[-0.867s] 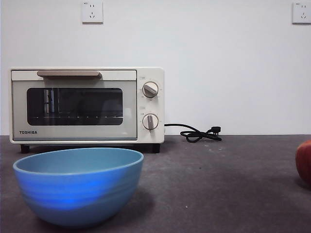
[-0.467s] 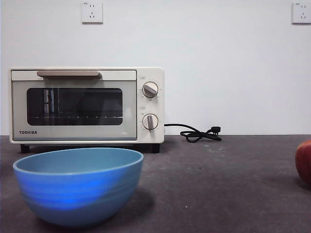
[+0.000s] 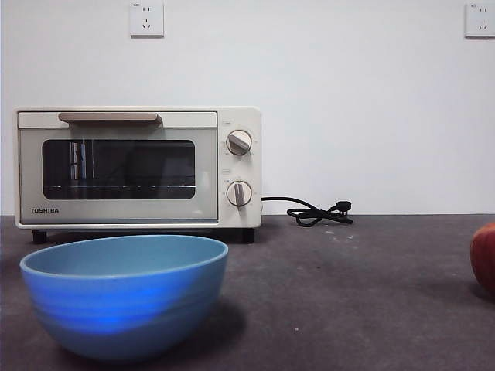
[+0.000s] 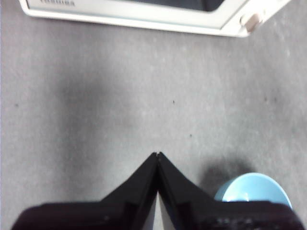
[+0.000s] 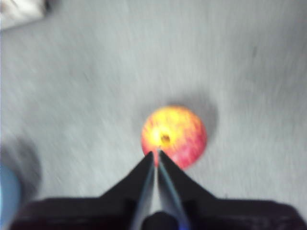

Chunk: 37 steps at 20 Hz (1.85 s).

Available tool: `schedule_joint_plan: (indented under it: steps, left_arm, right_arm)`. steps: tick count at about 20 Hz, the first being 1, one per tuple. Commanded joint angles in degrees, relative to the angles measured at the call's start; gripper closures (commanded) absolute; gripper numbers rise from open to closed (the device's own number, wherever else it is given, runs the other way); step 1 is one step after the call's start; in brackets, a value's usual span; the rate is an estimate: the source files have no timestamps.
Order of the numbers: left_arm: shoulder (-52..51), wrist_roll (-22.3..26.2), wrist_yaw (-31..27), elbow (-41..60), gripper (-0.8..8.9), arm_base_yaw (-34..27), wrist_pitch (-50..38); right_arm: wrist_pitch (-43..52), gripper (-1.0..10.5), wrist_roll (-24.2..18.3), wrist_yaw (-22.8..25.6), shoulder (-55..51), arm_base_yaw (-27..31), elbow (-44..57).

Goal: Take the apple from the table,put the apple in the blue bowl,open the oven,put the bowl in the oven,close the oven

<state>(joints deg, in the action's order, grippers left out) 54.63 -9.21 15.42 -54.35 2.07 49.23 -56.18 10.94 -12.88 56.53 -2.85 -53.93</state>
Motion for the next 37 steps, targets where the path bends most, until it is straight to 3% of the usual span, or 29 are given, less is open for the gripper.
schedule_joint_plan:
  steps: [1,6,10,11,14,25,28,32,33,37]
  left_arm:
    - [-0.07,0.85,0.15,-0.07,8.18,0.52,0.31]
    - [-0.07,0.85,0.0,-0.07,8.18,1.31,0.7]
    - [-0.07,0.85,0.0,-0.07,8.18,1.92,0.92]
    - [-0.07,0.85,0.0,-0.07,8.18,2.1,0.92]
    - [-0.07,0.85,0.0,-0.07,8.18,2.86,1.33]
    - [0.04,0.96,-0.07,-0.07,8.18,3.28,2.1]
    - [0.04,1.77,-0.46,-0.07,8.18,3.28,2.19]
    - [0.04,1.77,-0.44,-0.07,8.18,3.28,2.23]
    - [0.04,1.77,-0.44,-0.07,8.18,3.28,2.29]
    - [0.04,1.95,-0.44,-0.07,8.18,3.28,2.54]
  right_arm:
    - [-0.87,8.4,-1.99,-0.11,3.58,-0.92,-1.29]
    - [-0.81,7.8,-1.88,4.42,10.51,-4.83,-2.86]
    - [-0.52,4.4,-1.92,8.55,15.1,-8.2,-3.04]
    - [-0.13,4.1,-1.95,9.38,16.17,-8.74,-3.04]
    - [1.6,4.0,-1.92,11.82,20.26,-9.92,-3.04]
    - [4.28,4.1,-1.86,11.96,33.46,-11.89,-3.02]
    - [4.22,4.3,-0.59,12.9,35.23,-14.14,-3.02]
    - [3.98,9.0,0.79,17.05,35.34,-16.41,-3.02]
    - [4.02,9.5,0.79,17.44,35.34,-16.63,-3.02]
    - [3.13,9.5,0.68,18.62,32.92,-17.27,-3.06]
